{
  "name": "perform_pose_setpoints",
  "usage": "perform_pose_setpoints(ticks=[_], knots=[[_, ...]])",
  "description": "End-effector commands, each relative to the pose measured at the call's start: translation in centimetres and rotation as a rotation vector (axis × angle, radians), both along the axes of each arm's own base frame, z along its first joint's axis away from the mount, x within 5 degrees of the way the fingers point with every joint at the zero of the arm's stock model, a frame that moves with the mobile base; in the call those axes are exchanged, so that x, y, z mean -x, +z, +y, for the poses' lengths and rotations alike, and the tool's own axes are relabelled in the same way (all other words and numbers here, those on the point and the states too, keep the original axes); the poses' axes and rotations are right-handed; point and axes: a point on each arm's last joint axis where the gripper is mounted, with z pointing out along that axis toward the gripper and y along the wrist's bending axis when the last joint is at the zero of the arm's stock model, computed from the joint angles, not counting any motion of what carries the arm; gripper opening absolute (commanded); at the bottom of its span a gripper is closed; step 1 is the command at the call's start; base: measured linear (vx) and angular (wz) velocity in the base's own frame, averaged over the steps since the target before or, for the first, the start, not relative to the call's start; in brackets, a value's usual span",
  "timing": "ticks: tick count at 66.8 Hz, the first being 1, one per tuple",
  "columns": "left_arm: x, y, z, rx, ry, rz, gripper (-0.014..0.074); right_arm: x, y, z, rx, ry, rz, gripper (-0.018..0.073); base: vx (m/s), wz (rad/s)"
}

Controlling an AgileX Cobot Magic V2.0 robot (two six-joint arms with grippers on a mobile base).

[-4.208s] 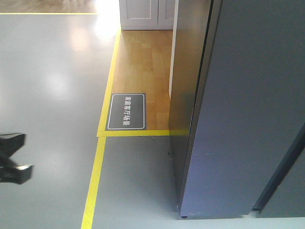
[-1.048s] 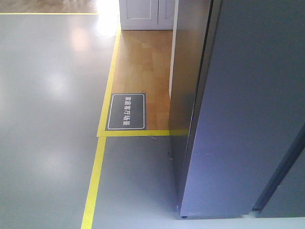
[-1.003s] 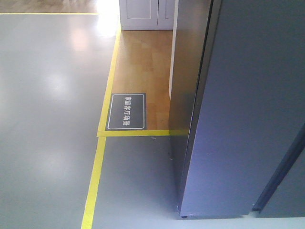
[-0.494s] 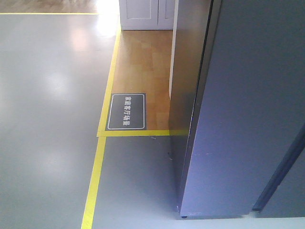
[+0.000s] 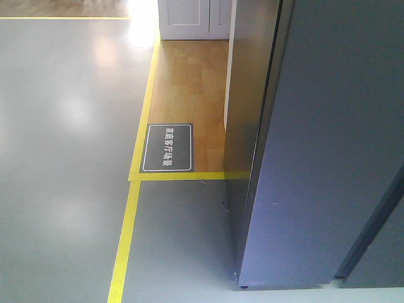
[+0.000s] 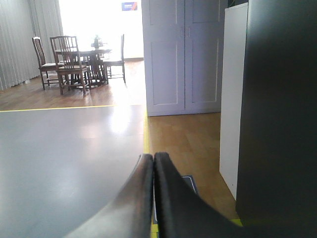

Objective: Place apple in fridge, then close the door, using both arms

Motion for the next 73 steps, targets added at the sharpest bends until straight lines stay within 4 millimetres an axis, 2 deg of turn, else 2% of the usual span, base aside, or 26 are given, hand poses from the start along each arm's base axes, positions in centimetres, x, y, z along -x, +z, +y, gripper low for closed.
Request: perform_pose_setpoints(ticks=[1,73], knots=[[0.26,1.30,-0.03,0.008,-0.006,-0.105,-0.0006,0.17,0.95,0.00,-0.004,0.002,-0.103,-0.0003,0.00,0.00],[0.26,1.30,-0.03,0.008,-0.006,-0.105,-0.0006,0.19,1.25,0.01,-0.064,0.006,-0.130,-0.0003,0.00,0.00]])
